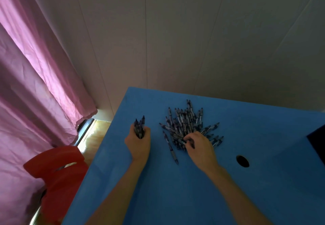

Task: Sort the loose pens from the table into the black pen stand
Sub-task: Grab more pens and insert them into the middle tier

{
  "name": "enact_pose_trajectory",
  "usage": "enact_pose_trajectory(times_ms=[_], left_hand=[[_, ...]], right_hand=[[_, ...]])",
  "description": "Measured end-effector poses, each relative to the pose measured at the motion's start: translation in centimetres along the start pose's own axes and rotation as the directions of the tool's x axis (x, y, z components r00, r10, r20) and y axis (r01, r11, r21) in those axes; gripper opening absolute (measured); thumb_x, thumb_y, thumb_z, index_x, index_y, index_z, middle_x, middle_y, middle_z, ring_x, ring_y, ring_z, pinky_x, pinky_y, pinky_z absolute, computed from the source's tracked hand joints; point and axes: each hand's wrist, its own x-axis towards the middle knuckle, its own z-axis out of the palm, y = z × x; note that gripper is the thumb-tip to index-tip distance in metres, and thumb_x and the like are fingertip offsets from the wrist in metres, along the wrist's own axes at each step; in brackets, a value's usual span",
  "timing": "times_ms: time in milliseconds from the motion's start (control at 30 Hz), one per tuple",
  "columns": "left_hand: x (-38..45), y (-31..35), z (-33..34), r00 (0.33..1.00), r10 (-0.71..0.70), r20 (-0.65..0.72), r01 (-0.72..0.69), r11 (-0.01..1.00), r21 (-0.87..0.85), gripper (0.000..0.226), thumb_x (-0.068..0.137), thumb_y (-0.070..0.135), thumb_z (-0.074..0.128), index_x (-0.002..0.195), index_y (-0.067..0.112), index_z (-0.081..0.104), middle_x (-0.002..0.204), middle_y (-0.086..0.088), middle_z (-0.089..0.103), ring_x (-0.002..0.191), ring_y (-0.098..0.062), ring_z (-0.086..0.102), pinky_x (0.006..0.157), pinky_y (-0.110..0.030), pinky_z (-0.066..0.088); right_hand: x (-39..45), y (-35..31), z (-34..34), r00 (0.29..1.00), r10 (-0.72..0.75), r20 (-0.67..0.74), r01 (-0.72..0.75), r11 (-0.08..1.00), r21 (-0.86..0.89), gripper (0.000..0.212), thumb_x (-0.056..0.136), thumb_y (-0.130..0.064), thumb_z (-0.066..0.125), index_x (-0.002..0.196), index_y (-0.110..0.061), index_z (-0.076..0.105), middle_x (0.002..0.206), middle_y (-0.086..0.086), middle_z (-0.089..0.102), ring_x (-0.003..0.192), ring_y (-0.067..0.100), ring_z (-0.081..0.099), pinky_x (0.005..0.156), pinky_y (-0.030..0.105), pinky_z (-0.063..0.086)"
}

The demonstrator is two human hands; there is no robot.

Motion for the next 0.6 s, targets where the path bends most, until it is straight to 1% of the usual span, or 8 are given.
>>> enact_pose_trajectory(times_ms=[133, 267, 333, 367, 433, 500, 533, 600], left_hand=[[0.1, 0.5, 0.0, 0.996, 0.092, 0.019, -0.093, 0.996, 0.009, 0.028, 0.089, 0.012, 0.067, 0.074, 0.013, 0.043, 0.060, -0.006, 0.049, 0.054, -0.009, 0.044, 0.053, -0.027, 0.040], [0.5, -0.7, 0.3, 1.000, -0.003, 0.024, 0.004, 1.000, -0.028, 0.031, 0.090, 0.012, 0.066, 0.067, 0.007, 0.045, 0.055, -0.010, 0.043, 0.052, -0.013, 0.040, 0.053, -0.035, 0.037], [1.2, -1.0, 0.4, 0.999, 0.005, 0.034, -0.005, 1.000, -0.019, 0.032, 0.093, 0.015, 0.061, 0.069, 0.006, 0.043, 0.056, -0.010, 0.042, 0.052, -0.017, 0.039, 0.052, -0.038, 0.035], [1.4, -0.8, 0.3, 0.999, 0.029, 0.041, -0.028, 0.999, -0.022, 0.026, 0.095, 0.017, 0.059, 0.073, 0.006, 0.049, 0.059, -0.010, 0.048, 0.054, -0.016, 0.044, 0.053, -0.039, 0.039], [1.5, 0.1, 0.1, 0.997, 0.069, 0.038, -0.067, 0.997, -0.042, 0.018, 0.101, 0.023, 0.056, 0.090, 0.010, 0.060, 0.076, -0.001, 0.066, 0.063, -0.005, 0.057, 0.061, -0.023, 0.048], [1.6, 0.9, 0.2, 0.995, 0.099, 0.032, -0.097, 0.993, -0.066, 0.017, 0.103, 0.027, 0.054, 0.101, 0.011, 0.057, 0.081, 0.004, 0.070, 0.068, -0.004, 0.063, 0.063, -0.012, 0.046], [1.7, 1.0, 0.3, 0.995, 0.098, 0.035, -0.094, 0.992, -0.085, 0.017, 0.103, 0.029, 0.056, 0.101, 0.013, 0.053, 0.077, 0.001, 0.069, 0.066, -0.008, 0.065, 0.063, -0.016, 0.050], [1.7, 1.2, 0.4, 0.997, 0.056, 0.048, -0.050, 0.992, -0.118, 0.021, 0.098, 0.034, 0.063, 0.094, 0.019, 0.048, 0.071, -0.013, 0.059, 0.065, -0.026, 0.066, 0.061, -0.034, 0.057]], right_hand=[[-0.2, 0.3, 0.0, 1.000, 0.025, -0.010, -0.025, 1.000, -0.002, 0.015, 0.098, -0.013, 0.059, 0.108, -0.017, 0.068, 0.103, -0.008, 0.057, 0.079, 0.004, 0.057, 0.075, 0.021, 0.050], [-0.4, 0.2, 0.1, 1.000, 0.031, -0.003, -0.031, 0.999, 0.012, 0.015, 0.098, -0.014, 0.060, 0.109, -0.017, 0.069, 0.108, -0.007, 0.060, 0.085, 0.006, 0.060, 0.082, 0.026, 0.054], [-0.4, 0.3, 0.2, 0.999, 0.033, -0.002, -0.033, 0.999, 0.015, 0.015, 0.097, -0.013, 0.060, 0.109, -0.017, 0.069, 0.108, -0.007, 0.060, 0.085, 0.006, 0.060, 0.081, 0.025, 0.054], [-0.4, 0.3, 0.2, 1.000, 0.031, -0.006, -0.031, 0.999, 0.014, 0.015, 0.097, -0.013, 0.061, 0.109, -0.017, 0.069, 0.107, -0.008, 0.059, 0.083, 0.006, 0.060, 0.080, 0.024, 0.053], [-0.5, 0.5, 0.2, 0.999, 0.030, -0.010, -0.030, 0.999, 0.013, 0.015, 0.097, -0.013, 0.061, 0.109, -0.017, 0.069, 0.104, -0.009, 0.058, 0.082, 0.005, 0.059, 0.077, 0.021, 0.051], [-0.7, 0.6, 0.1, 0.999, 0.037, -0.009, -0.037, 0.999, 0.007, 0.015, 0.096, -0.012, 0.062, 0.108, -0.017, 0.070, 0.103, -0.008, 0.059, 0.081, 0.005, 0.059, 0.076, 0.021, 0.051], [-0.7, 0.6, 0.1, 0.999, 0.037, -0.014, -0.037, 0.999, 0.007, 0.015, 0.096, -0.012, 0.062, 0.107, -0.016, 0.070, 0.103, -0.008, 0.060, 0.080, 0.005, 0.059, 0.075, 0.020, 0.051], [-0.8, 0.5, 0.0, 0.999, 0.029, -0.037, -0.029, 0.999, 0.016, 0.014, 0.096, -0.010, 0.061, 0.106, -0.016, 0.070, 0.102, -0.008, 0.061, 0.075, 0.004, 0.058, 0.069, 0.017, 0.049]])
